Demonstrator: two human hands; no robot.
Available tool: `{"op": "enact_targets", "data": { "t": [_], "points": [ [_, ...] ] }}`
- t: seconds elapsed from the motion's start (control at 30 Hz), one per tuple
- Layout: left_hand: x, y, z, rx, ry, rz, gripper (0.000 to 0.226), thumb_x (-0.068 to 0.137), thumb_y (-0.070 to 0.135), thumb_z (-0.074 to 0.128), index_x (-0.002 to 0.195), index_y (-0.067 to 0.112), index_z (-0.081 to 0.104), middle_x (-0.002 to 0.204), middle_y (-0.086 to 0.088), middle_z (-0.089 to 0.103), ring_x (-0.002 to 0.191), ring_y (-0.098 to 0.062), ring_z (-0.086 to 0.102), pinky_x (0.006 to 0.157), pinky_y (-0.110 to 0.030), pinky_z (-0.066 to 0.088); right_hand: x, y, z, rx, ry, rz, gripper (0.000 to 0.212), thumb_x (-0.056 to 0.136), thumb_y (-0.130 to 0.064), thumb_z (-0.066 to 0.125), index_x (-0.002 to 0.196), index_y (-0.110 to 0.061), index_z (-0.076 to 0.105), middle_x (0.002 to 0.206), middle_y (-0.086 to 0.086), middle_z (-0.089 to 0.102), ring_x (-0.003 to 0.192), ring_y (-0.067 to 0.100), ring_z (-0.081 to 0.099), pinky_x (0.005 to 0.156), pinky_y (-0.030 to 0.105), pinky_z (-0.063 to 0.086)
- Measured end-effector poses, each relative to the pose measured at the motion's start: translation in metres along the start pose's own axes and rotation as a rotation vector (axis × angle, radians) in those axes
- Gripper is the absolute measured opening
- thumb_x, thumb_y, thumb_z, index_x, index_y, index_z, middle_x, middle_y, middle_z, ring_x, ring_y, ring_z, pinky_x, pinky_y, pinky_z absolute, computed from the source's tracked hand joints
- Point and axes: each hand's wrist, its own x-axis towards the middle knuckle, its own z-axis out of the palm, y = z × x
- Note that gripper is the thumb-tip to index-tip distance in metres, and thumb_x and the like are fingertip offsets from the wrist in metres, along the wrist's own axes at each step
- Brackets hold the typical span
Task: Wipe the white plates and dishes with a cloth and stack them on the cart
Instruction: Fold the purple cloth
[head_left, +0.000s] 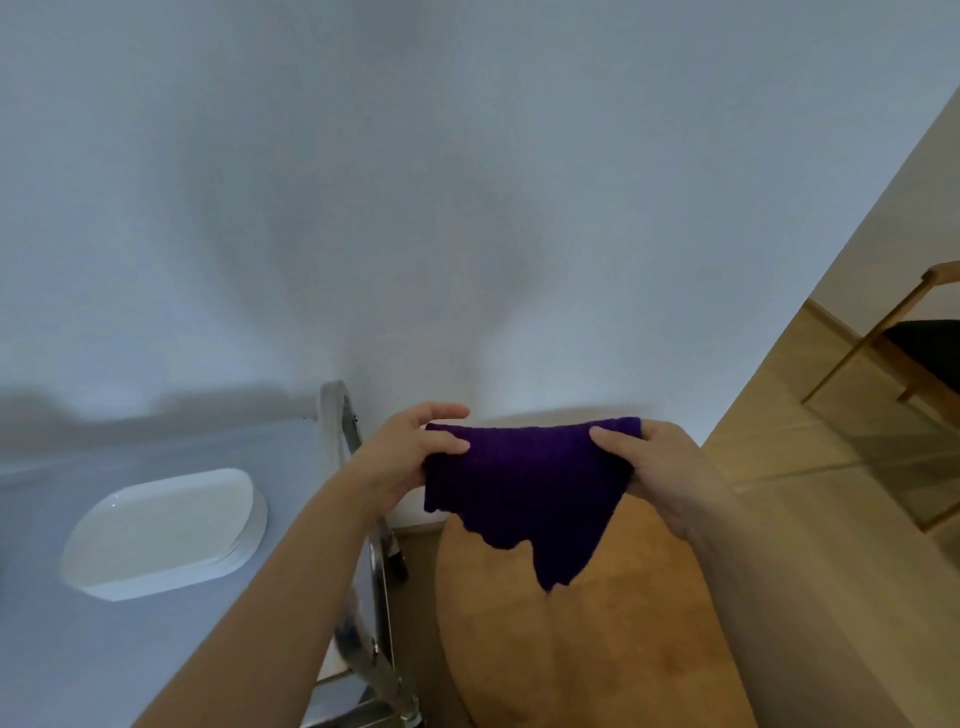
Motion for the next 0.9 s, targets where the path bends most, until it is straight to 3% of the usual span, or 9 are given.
{"op": "enact_targets", "data": {
  "t": [0.1, 0.27, 0.37, 0.47, 0.53, 0.6, 0.67, 0.77, 0.9],
  "points": [
    [-0.004, 0.002, 0.0, 0.332, 0.098, 0.095, 0.028, 0.079, -0.005, 0.065, 0.09, 0.021, 0.065, 0.1, -0.004, 0.063, 0.093, -0.02, 0.061, 0.065, -0.023, 0.055, 0.006, 0.01, 0.007, 0.019, 0.112, 0.08, 0.028, 0.086, -0.012, 0.065, 0.113, -0.008, 0.056, 0.102, 0.007, 0.065, 0.09, 0.02, 0.061, 0.073, 0.033, 0.055],
    [-0.004, 0.006, 0.0, 0.503, 0.319, 0.284, 0.027, 0.078, 0.003, 0.071, 0.084, 0.027, 0.062, 0.094, 0.002, 0.065, 0.095, -0.019, 0.062, 0.087, -0.034, 0.053, 0.01, 0.014, 0.014, 0.041, 0.055, -0.008, 0.076, 0.078, -0.01, 0.074, 0.139, -0.03, 0.033, 0.115, 0.004, 0.056, 0.102, 0.022, 0.059, 0.082, 0.035, 0.056],
    [-0.005, 0.008, -0.005, 0.685, 0.37, 0.316, 0.028, 0.08, 0.01, 0.071, 0.104, 0.022, 0.064, 0.098, 0.008, 0.062, 0.097, -0.013, 0.059, 0.089, -0.029, 0.05, 0.013, 0.014, 0.016, -0.273, -0.118, -0.101, 0.043, 0.077, -0.005, 0.071, 0.116, -0.021, 0.061, 0.1, -0.005, 0.064, 0.088, 0.008, 0.061, 0.061, 0.013, 0.05],
    [-0.006, 0.008, -0.009, 0.885, 0.307, 0.263, 0.028, 0.085, 0.02, 0.067, 0.112, 0.016, 0.064, 0.102, 0.007, 0.06, 0.096, -0.011, 0.057, 0.09, -0.029, 0.05, 0.021, 0.015, 0.021, -0.575, 0.01, -0.242, 0.014, 0.086, -0.01, 0.06, 0.088, -0.023, 0.066, 0.089, -0.007, 0.064, 0.077, 0.003, 0.057, 0.056, 0.011, 0.039],
    [-0.008, 0.005, -0.007, 0.938, 0.253, 0.219, 0.017, 0.088, 0.024, 0.064, 0.103, 0.016, 0.064, 0.098, 0.002, 0.063, 0.09, -0.011, 0.059, 0.08, -0.025, 0.05, 0.027, 0.017, 0.022, -0.658, 0.103, -0.321, 0.012, 0.089, -0.014, 0.058, 0.082, -0.024, 0.062, 0.103, -0.001, 0.058, 0.089, 0.009, 0.056, 0.063, 0.011, 0.039],
    [-0.01, 0.001, -0.008, 0.977, 0.233, 0.203, 0.009, 0.09, 0.027, 0.06, 0.094, 0.018, 0.06, 0.096, 0.0, 0.061, 0.087, -0.011, 0.057, 0.075, -0.021, 0.047, 0.032, 0.022, 0.021, -0.697, 0.122, -0.361, 0.011, 0.088, -0.019, 0.06, 0.079, -0.024, 0.058, 0.125, 0.0, 0.044, 0.118, 0.018, 0.044, 0.085, 0.019, 0.041],
    [-0.013, -0.002, -0.014, 1.001, 0.223, 0.219, 0.011, 0.091, 0.029, 0.058, 0.085, 0.02, 0.057, 0.097, 0.001, 0.057, 0.088, -0.012, 0.054, 0.076, -0.021, 0.044, 0.035, 0.026, 0.018, -0.682, 0.052, -0.373, 0.012, 0.088, -0.019, 0.061, 0.077, -0.023, 0.057, 0.123, -0.006, 0.049, 0.121, 0.02, 0.042, 0.089, 0.025, 0.043],
    [-0.029, -0.008, -0.021, 0.722, 0.125, 0.18, 0.012, 0.091, 0.029, 0.058, 0.082, 0.021, 0.056, 0.093, 0.013, 0.056, 0.088, -0.005, 0.056, 0.072, -0.015, 0.044, 0.039, 0.021, 0.018, -0.497, -0.068, -0.347, 0.014, 0.09, -0.017, 0.058, 0.079, -0.025, 0.057, 0.085, -0.008, 0.062, 0.083, 0.013, 0.059, 0.063, 0.019, 0.043],
    [-0.05, -0.032, -0.017, 0.53, 0.129, 0.182, 0.01, 0.091, 0.029, 0.059, 0.085, 0.021, 0.056, 0.078, 0.007, 0.066, 0.077, -0.006, 0.065, 0.072, -0.023, 0.054, 0.057, -0.002, 0.041, -0.467, -0.096, -0.398, 0.014, 0.09, -0.012, 0.055, 0.087, -0.026, 0.058, 0.086, -0.01, 0.061, 0.08, 0.005, 0.057, 0.062, 0.017, 0.042]
  ]
}}
